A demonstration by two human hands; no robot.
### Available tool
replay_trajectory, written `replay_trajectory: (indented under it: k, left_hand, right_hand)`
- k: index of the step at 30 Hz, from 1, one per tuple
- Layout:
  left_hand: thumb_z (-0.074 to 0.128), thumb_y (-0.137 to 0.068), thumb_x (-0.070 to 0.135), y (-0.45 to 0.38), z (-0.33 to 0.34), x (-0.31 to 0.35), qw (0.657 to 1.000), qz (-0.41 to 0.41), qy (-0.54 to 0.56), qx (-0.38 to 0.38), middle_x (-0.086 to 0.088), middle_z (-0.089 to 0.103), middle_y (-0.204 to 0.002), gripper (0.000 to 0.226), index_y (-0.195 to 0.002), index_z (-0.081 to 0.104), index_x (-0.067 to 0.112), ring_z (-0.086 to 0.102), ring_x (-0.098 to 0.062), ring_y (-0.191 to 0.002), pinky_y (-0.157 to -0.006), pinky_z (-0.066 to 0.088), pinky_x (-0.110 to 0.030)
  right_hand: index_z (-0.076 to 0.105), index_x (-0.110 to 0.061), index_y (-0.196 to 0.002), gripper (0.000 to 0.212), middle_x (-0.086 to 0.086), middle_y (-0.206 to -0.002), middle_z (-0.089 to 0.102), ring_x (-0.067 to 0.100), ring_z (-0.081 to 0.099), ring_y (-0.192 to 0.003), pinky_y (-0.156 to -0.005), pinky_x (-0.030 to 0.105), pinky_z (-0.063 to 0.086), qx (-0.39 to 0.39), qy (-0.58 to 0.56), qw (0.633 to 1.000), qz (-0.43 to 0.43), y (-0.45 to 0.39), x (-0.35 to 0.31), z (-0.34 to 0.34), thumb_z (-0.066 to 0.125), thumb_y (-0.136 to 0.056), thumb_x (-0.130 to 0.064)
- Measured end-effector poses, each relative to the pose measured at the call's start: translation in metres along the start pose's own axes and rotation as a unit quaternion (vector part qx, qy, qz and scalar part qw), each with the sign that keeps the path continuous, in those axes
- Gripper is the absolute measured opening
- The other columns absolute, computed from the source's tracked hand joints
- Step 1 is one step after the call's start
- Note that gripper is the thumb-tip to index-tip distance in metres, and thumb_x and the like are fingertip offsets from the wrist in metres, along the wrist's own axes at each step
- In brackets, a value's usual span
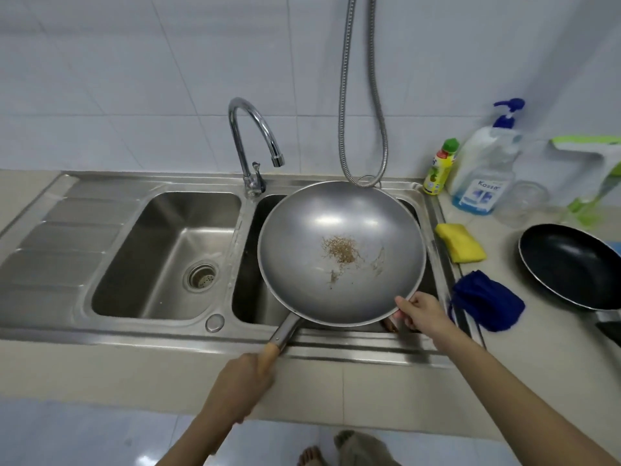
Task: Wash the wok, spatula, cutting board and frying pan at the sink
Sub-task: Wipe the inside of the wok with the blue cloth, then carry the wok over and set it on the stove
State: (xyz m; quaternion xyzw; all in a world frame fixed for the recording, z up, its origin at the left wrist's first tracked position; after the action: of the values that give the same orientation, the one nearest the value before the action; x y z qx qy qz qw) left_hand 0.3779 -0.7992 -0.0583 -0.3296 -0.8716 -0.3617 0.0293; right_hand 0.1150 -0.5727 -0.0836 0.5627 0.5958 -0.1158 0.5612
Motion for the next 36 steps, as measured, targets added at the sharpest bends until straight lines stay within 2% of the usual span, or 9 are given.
replay_trajectory:
  k: [2,4,7,12,15,18,22,29,36]
  left_hand:
    - [0.048,-0.094,0.027,-0.006,0.004,0.003,1.000,0.017,-0.006,0.004,-0.005,0.063,-0.089,0.015,-0.093,0.054,0.014,0.060,-0.022,-0.076,-0.062,0.045,-0.028]
    - [0.050,-0.091,0.028,-0.010,0.008,0.012,0.999,0.041,-0.009,0.003,-0.004,0.068,-0.088,0.018,-0.093,0.060,0.012,0.063,-0.021,-0.074,-0.064,0.050,-0.030]
    - [0.053,-0.085,0.027,-0.013,0.013,0.035,0.996,0.091,-0.009,-0.006,0.000,0.065,-0.069,0.018,-0.090,0.065,0.014,0.063,-0.016,-0.059,-0.052,0.052,-0.028]
    - [0.056,-0.084,0.028,-0.008,0.024,0.081,0.988,0.142,-0.028,-0.052,-0.002,0.065,-0.070,0.016,-0.086,0.060,0.012,0.061,-0.017,-0.049,-0.038,0.044,-0.024]
    - [0.056,-0.085,0.022,0.001,0.037,0.104,0.980,0.175,0.021,-0.089,-0.005,0.062,-0.062,0.014,-0.084,0.058,0.008,0.051,-0.015,-0.034,-0.032,0.038,-0.025]
    - [0.056,-0.084,0.019,0.011,0.049,0.119,0.973,0.200,0.053,-0.104,-0.004,0.057,-0.053,0.005,-0.084,0.057,0.014,0.047,-0.016,-0.032,-0.031,0.038,-0.025]
    - [0.058,-0.083,0.020,0.020,0.055,0.140,0.969,0.212,0.066,-0.110,-0.001,0.054,-0.048,0.008,-0.081,0.057,0.013,0.049,-0.019,-0.034,-0.032,0.038,-0.024]
    - [0.058,-0.083,0.025,0.042,0.062,0.194,0.967,0.237,0.036,-0.085,-0.005,0.057,-0.055,0.019,-0.078,0.055,0.008,0.049,-0.020,-0.035,-0.032,0.038,-0.025]
    - [0.062,-0.086,0.033,0.093,0.083,0.306,0.951,0.303,0.003,-0.061,-0.007,0.058,-0.061,0.029,-0.084,0.057,0.005,0.050,-0.019,-0.037,-0.035,0.039,-0.024]
  right_hand:
    - [0.053,-0.006,-0.076,0.022,0.010,-0.071,0.068,0.015,0.050,-0.054,-0.055,0.026,0.043,0.017,-0.011,1.000,0.012,0.022,0.010,-0.018,0.056,-0.095,-0.017]
    - [0.055,-0.005,-0.080,0.020,0.008,-0.071,0.067,0.014,0.048,-0.056,-0.054,0.023,0.043,0.039,-0.028,0.998,0.029,0.046,0.020,-0.036,0.054,-0.096,-0.017]
    - [0.054,-0.007,-0.083,0.016,0.008,-0.072,0.067,0.014,0.048,-0.057,-0.054,0.023,0.042,0.083,-0.064,0.994,0.031,0.077,0.033,-0.065,0.053,-0.096,-0.016]
    - [0.051,-0.006,-0.077,0.023,0.010,-0.068,0.069,0.016,0.049,-0.052,-0.053,0.027,0.042,0.184,-0.079,0.979,0.024,0.112,0.045,-0.119,0.053,-0.096,-0.018]
    - [0.046,-0.008,-0.075,0.024,0.013,-0.070,0.070,0.019,0.050,-0.054,-0.055,0.031,0.043,0.229,-0.074,0.971,0.017,0.129,0.048,-0.145,0.053,-0.096,-0.019]
    - [0.049,-0.002,-0.082,0.023,0.012,-0.070,0.070,0.020,0.053,-0.059,-0.058,0.034,0.044,0.249,-0.068,0.966,0.014,0.140,0.051,-0.164,0.054,-0.095,-0.021]
    - [0.053,0.006,-0.094,0.026,0.011,-0.070,0.068,0.017,0.052,-0.058,-0.058,0.030,0.044,0.271,-0.073,0.960,0.004,0.150,0.050,-0.187,0.052,-0.096,-0.021]
    - [0.051,-0.007,-0.079,0.023,0.012,-0.073,0.069,0.018,0.052,-0.058,-0.059,0.030,0.045,0.293,-0.092,0.952,-0.010,0.173,0.064,-0.240,0.053,-0.096,-0.021]
    - [0.049,-0.012,-0.075,0.023,0.011,-0.074,0.067,0.017,0.051,-0.055,-0.058,0.029,0.044,0.338,-0.149,0.929,-0.024,0.210,0.114,-0.342,0.052,-0.097,-0.019]
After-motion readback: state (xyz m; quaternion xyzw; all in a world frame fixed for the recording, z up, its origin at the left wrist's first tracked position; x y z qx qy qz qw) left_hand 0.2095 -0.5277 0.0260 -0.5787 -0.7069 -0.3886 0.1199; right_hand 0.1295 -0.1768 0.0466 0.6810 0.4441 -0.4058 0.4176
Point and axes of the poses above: each hand's wrist, its own y-axis away from the middle knuckle, its own z-axis out of the palm, x = y × z, the point moved 9 cm from there along -y, towards the middle knuckle
